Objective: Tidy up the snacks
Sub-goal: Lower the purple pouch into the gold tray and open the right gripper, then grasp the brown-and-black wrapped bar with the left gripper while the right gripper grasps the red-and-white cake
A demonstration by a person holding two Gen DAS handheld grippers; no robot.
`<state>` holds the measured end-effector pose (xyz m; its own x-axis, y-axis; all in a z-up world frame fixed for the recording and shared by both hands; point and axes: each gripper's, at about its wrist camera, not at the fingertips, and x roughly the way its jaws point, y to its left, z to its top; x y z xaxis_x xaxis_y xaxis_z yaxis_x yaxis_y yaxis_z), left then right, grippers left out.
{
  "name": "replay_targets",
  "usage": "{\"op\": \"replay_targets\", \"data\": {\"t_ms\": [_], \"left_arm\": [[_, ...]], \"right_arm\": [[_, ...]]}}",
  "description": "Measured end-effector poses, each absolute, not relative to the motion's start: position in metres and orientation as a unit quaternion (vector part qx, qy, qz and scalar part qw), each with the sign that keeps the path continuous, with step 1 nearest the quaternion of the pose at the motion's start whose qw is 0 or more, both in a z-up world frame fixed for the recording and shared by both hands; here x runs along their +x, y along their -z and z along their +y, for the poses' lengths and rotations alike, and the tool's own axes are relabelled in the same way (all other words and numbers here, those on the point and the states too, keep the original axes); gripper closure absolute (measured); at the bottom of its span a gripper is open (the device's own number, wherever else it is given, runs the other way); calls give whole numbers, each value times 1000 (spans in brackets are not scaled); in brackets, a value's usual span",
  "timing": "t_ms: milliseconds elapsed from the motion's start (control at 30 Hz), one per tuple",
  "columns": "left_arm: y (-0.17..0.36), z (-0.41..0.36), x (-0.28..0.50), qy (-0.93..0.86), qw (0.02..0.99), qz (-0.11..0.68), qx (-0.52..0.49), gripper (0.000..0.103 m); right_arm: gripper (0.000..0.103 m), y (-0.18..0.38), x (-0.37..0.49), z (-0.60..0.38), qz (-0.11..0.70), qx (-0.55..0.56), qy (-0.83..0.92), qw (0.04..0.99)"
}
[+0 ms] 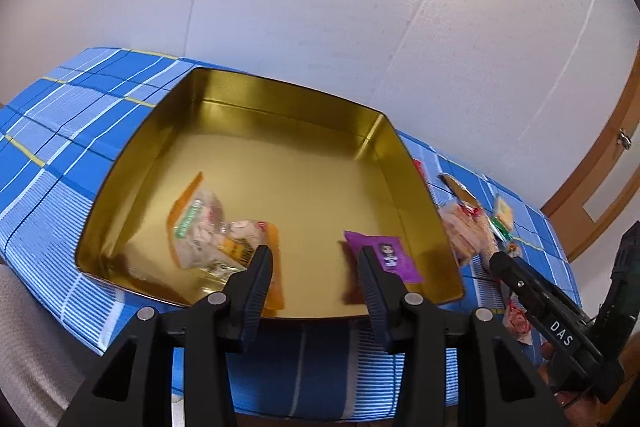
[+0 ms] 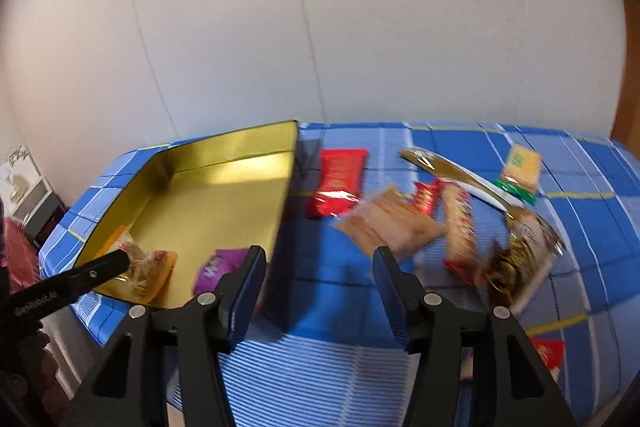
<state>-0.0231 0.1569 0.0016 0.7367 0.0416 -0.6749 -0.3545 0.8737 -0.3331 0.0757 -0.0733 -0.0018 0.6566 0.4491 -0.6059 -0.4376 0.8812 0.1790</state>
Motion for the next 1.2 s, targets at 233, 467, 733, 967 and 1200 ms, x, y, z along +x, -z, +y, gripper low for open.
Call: {"op": "replay_targets", "data": {"t_ms": [233,467,733,967,1200], "left_arm": [[-5,138,-21,-78,911,348,-206,58],[-7,120,-19,-55,916,353,-184,58],[-11,104,-22,-33,921,353,-161,58],[-9,101,-22,-32,920,357,-156,58],[-6,98,-22,-29,920,360,-153,58]], "right_arm": [[44,11,69,-120,373,41,-201,905],[44,23,54,-162,430,93,-149,886],[44,44,63,-182,477,148,-128,857],[44,45,109,-203,476,161,-81,861],[42,36,119,-191,482,107,-58,868]]}}
